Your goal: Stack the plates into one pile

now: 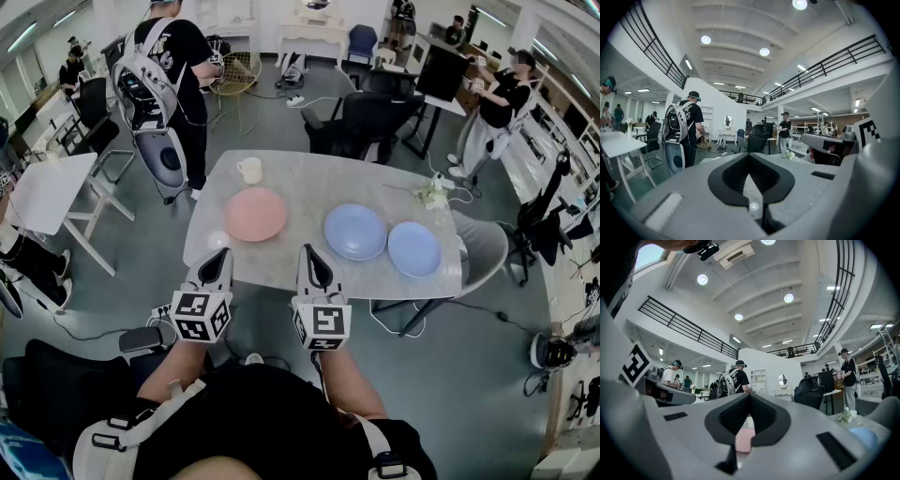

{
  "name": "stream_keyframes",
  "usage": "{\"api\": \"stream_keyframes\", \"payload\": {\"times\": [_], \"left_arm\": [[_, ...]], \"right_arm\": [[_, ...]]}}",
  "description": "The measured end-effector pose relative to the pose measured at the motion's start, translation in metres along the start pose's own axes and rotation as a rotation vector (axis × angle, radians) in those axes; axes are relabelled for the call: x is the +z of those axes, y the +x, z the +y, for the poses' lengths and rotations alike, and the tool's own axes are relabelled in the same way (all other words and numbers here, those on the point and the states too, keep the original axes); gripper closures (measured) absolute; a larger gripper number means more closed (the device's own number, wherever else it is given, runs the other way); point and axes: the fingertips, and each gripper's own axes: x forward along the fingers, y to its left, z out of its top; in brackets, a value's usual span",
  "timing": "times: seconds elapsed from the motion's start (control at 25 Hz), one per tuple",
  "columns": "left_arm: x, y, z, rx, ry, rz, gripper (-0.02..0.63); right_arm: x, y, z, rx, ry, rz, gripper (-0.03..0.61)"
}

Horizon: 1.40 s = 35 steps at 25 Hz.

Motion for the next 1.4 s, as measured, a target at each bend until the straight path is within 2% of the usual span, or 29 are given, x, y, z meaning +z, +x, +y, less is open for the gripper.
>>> {"api": "stream_keyframes", "payload": {"times": [0.48, 1.0, 1.24, 1.4], "left_arm": [[-0.007, 0.001, 0.003, -0.012, -0.050, 0.013, 0.611], [-0.010, -0.002, 0.020, -0.027, -0.064, 0.018, 0.611], [-0.007, 0.003, 0.041, -0.024, -0.029, 0.013, 0.611], [-0.011, 0.013, 0.063, -0.046, -0.051, 0.017, 0.611]], "right_arm": [[-0.007, 0.004, 0.007, 0.031, 0.020, 0.009, 0.569], [-0.018, 0.021, 0.025, 0.047, 0.031, 0.049, 0.569], [-0.022, 0.046, 0.033, 0.036, 0.023, 0.068, 0.569], [-0.031, 0.070, 0.047, 0.031, 0.014, 0.090, 0.569]]}}
